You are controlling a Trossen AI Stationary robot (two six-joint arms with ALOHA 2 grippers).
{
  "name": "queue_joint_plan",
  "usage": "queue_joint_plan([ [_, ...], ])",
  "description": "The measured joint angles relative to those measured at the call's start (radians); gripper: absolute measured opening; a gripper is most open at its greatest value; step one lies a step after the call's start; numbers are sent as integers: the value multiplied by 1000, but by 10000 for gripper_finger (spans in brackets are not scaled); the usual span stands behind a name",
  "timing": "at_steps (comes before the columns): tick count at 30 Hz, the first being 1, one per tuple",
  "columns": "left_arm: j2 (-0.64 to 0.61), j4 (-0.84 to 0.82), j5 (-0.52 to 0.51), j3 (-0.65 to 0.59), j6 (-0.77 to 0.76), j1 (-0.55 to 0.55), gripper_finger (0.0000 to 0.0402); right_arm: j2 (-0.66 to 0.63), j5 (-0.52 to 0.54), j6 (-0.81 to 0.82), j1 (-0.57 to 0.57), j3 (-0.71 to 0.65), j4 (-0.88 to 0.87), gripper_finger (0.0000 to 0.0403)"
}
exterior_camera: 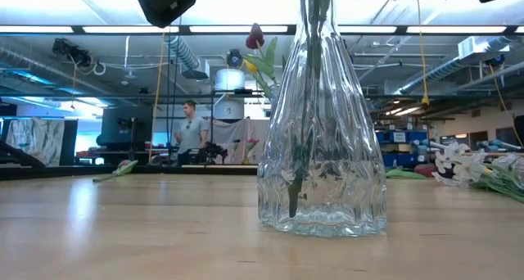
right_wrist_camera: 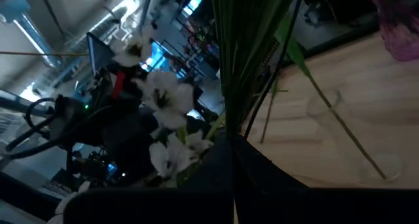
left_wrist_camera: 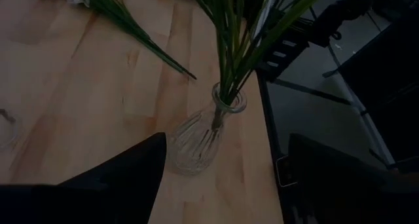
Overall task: Sort flowers into vase by color
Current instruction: Put the bottom white flowers into the bottom transparent vase
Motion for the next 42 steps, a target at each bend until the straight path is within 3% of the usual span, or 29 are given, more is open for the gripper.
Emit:
queue_joint_plan([
  [11, 0, -1, -2, 0, -7, 6, 325, 135, 19, -181, -1, 0, 340, 2],
  [20, 0, -1, -3, 0, -16, 6, 325, 150, 2, -460, 5, 2, 504, 2],
  [42, 50, -8, 6, 0, 15, 8, 325, 149, -57, -609, -14, 3, 515, 2],
])
